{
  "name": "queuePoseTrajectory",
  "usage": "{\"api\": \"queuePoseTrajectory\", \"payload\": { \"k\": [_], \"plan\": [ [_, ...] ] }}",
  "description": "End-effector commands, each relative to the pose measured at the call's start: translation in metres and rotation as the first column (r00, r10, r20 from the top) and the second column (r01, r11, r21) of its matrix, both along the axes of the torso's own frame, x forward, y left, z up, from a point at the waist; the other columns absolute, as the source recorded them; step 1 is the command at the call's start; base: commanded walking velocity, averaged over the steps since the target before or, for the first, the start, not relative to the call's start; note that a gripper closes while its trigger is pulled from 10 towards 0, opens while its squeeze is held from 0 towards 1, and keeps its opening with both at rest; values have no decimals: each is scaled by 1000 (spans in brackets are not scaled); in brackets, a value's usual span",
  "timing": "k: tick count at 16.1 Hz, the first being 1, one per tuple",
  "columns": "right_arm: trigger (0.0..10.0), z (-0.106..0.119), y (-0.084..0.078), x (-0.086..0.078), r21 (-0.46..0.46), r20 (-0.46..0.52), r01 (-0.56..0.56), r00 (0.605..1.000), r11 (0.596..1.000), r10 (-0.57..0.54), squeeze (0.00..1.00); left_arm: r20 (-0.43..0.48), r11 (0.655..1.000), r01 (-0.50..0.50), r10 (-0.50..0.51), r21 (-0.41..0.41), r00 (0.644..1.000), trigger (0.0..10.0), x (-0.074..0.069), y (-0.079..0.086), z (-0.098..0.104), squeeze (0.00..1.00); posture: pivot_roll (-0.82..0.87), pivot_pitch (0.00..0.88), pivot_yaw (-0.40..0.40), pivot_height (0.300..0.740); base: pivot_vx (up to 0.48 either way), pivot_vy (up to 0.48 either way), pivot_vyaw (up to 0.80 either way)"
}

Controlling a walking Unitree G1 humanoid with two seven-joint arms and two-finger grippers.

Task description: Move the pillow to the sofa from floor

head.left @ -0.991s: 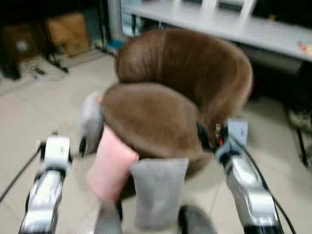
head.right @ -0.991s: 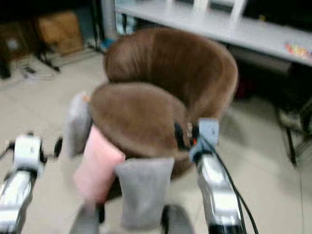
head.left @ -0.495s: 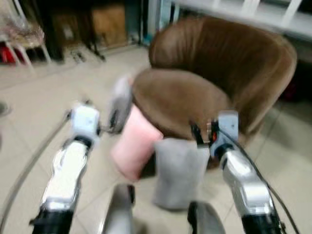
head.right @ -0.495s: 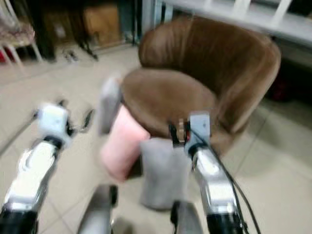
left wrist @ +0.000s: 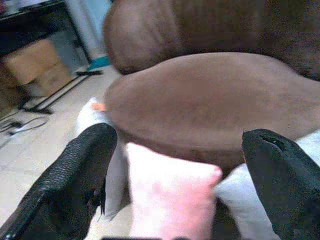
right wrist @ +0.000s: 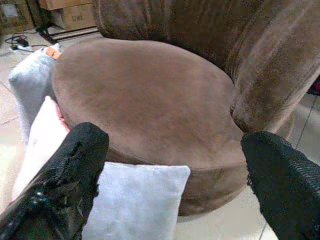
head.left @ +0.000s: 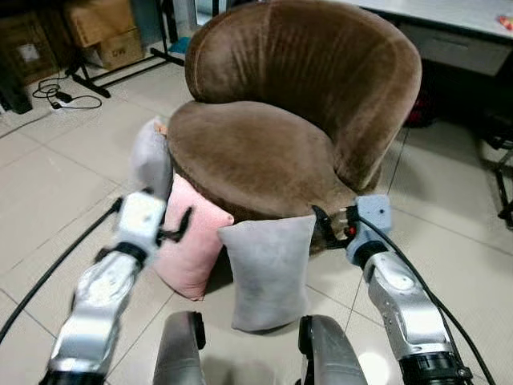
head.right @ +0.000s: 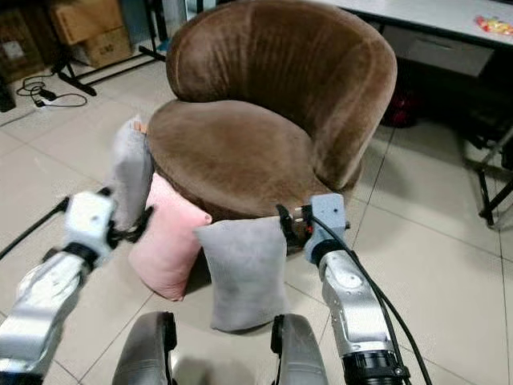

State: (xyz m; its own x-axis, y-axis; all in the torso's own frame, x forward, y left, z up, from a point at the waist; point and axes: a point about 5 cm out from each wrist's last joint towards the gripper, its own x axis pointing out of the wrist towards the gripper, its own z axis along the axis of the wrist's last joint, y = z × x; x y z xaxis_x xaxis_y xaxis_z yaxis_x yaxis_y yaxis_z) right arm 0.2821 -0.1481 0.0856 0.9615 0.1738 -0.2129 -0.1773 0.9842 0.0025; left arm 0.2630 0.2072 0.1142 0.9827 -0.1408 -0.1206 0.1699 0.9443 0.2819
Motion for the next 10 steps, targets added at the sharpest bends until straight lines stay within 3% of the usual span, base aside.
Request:
{"api": "queuePoseTrajectory", "payload": {
  "k": [1, 4, 5, 8, 10],
  "plan": [
    [10000, 0, 1, -1, -2, 4, 2, 1000, 1000, -2, 0, 38, 1000, -30, 30, -1, 999, 10000, 0, 4, 10, 0, -22, 0, -33, 600, 0, 0, 0],
    [10000, 0, 0, -5, 13, 28, 56, 998, 998, -56, 0, 49, 995, -94, 95, -26, 994, 10000, -16, 10, 13, 0, 3, 0, -58, 600, 85, 0, 0],
    [10000, 0, 0, -5, 6, 28, 55, 998, 998, -55, 0, 47, 994, -100, 101, -32, 994, 10000, -17, 10, 13, 0, 5, 0, -62, 600, 266, 0, 0],
    [10000, 3, 0, -2, 0, 32, 61, 998, 998, -61, 0, 48, 994, -101, 103, -42, 994, 10000, -14, 7, 14, 0, -3, 0, -56, 600, 318, 0, 798],
    [10000, 3, 1, -2, -3, 33, 65, 997, 998, -65, 0, 46, 996, -84, 86, -40, 995, 10000, -10, 3, 14, 0, -13, 0, -47, 600, 328, 0, 0]
  ]
}}
